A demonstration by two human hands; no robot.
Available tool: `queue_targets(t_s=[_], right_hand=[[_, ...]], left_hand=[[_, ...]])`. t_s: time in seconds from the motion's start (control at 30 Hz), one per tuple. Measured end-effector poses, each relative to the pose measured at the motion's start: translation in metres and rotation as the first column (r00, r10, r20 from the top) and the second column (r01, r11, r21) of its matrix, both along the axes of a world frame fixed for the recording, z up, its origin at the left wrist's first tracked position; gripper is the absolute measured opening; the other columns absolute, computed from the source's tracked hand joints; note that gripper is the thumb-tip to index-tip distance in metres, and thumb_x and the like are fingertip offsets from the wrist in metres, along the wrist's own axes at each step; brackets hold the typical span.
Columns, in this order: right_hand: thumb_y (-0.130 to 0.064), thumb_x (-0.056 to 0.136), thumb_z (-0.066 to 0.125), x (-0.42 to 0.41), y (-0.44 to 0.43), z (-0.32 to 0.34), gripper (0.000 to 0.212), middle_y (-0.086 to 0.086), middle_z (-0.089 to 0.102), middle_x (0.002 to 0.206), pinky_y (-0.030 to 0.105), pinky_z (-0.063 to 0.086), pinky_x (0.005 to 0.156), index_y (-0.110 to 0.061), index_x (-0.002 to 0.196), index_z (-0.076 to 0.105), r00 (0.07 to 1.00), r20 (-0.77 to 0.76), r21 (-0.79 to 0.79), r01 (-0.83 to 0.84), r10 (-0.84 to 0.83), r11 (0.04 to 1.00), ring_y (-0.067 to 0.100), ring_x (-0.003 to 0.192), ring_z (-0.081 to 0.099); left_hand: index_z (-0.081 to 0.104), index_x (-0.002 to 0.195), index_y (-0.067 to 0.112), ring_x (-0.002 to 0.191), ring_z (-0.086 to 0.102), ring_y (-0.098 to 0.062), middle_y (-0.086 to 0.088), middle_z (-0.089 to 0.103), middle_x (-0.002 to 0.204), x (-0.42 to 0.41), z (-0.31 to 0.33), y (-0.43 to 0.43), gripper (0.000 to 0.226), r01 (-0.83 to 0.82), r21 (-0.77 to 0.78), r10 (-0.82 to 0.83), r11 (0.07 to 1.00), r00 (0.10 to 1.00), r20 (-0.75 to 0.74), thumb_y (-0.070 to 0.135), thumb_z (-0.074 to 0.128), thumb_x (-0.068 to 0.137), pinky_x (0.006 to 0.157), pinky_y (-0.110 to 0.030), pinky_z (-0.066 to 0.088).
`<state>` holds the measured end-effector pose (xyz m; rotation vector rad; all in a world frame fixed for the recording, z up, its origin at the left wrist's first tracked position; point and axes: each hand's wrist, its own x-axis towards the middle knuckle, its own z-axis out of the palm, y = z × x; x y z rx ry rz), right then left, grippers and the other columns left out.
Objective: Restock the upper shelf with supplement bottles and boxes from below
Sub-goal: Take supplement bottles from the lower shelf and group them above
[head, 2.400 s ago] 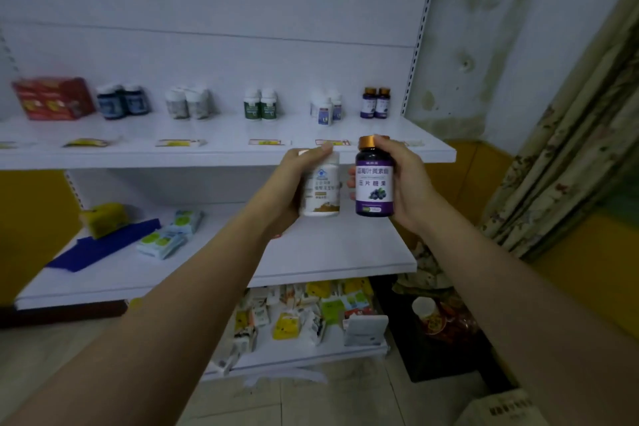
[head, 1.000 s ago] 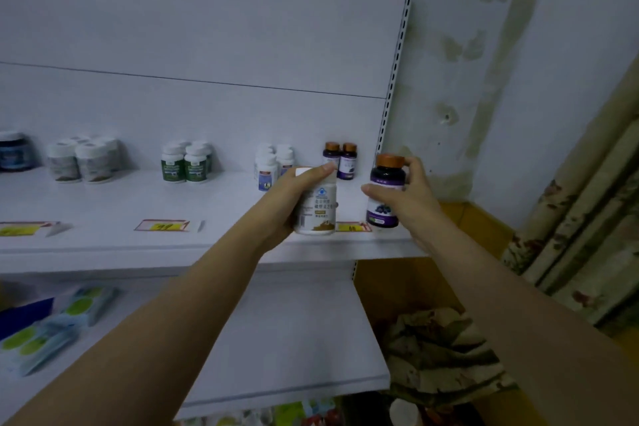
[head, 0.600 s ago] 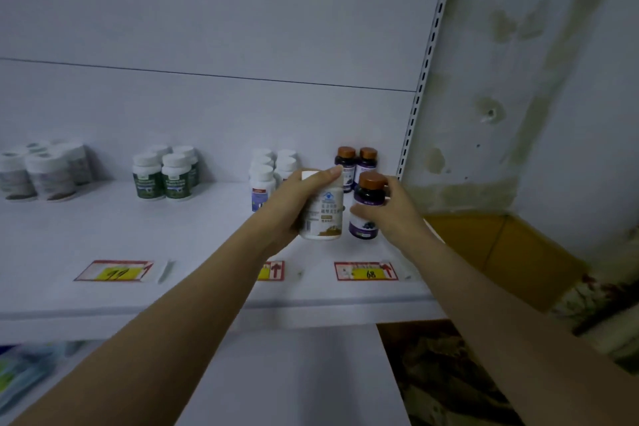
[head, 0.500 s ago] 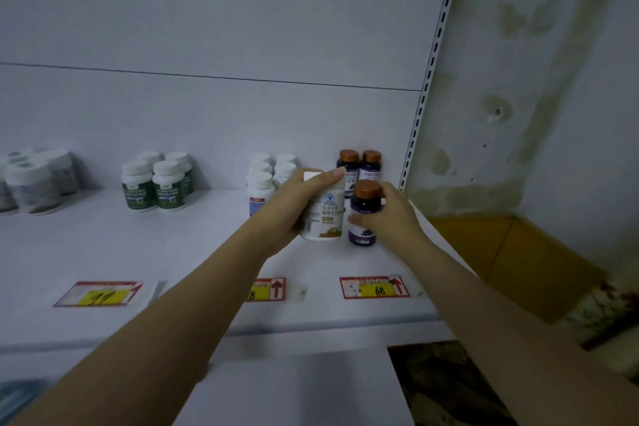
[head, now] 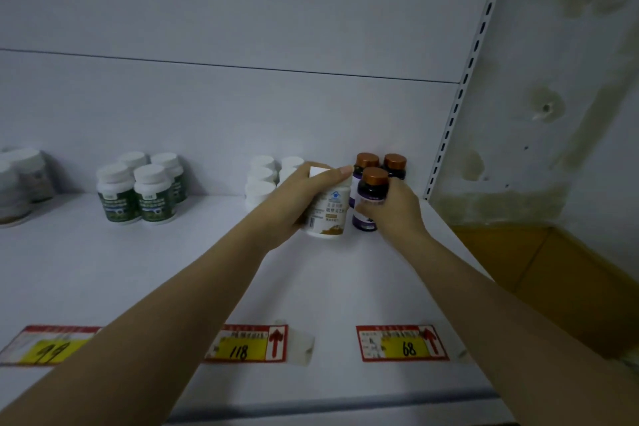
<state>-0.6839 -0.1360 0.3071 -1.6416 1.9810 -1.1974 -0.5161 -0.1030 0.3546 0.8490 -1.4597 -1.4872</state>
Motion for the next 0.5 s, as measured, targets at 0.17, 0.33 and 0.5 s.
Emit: queue_targets(t_s=[0.17, 0.33, 0.5], right_hand=[[-0.011, 0.081, 0.071, -0.003, -0.006, 0.001, 0.042, 0.015, 0.058, 0.12, 0.032, 0.044, 0.088, -0.005, 0.119, 0.055, 1.0, -0.016, 0.0, -0.026, 0.026, 1.0, 0.029, 0.109, 0.058], [-0.008, 0.082, 0.069, -0.006, -0.01, 0.003, 0.043, 0.016, 0.056, 0.121, 0.034, 0.044, 0.089, -0.004, 0.121, 0.053, 0.999, -0.007, 0.026, -0.047, 0.047, 0.999, 0.03, 0.111, 0.057], [-0.009, 0.081, 0.07, -0.007, -0.013, 0.004, 0.046, 0.016, 0.055, 0.123, 0.038, 0.046, 0.095, -0.003, 0.122, 0.051, 0.998, -0.022, 0.048, -0.051, 0.052, 0.998, 0.031, 0.113, 0.056]], left_hand=[[0.056, 0.084, 0.022, 0.081, 0.067, -0.021, 0.006, 0.07, 0.066, -0.002, -0.001, -0.007, 0.013, -0.051, 0.016, 0.051, 0.999, 0.999, 0.004, 0.033, 0.062, 0.086, 0.085, -0.043, 0.054], [0.055, 0.088, 0.021, 0.08, 0.068, -0.021, 0.007, 0.07, 0.066, -0.004, -0.003, -0.007, 0.014, -0.047, 0.017, 0.047, 0.999, 0.999, -0.01, 0.033, 0.061, 0.086, 0.081, -0.039, 0.055], [0.054, 0.095, 0.018, 0.084, 0.067, -0.023, -0.001, 0.068, 0.081, -0.003, -0.006, -0.003, 0.02, -0.081, 0.027, 0.081, 0.996, 0.997, -0.006, 0.033, 0.063, 0.085, 0.082, -0.039, 0.056]])
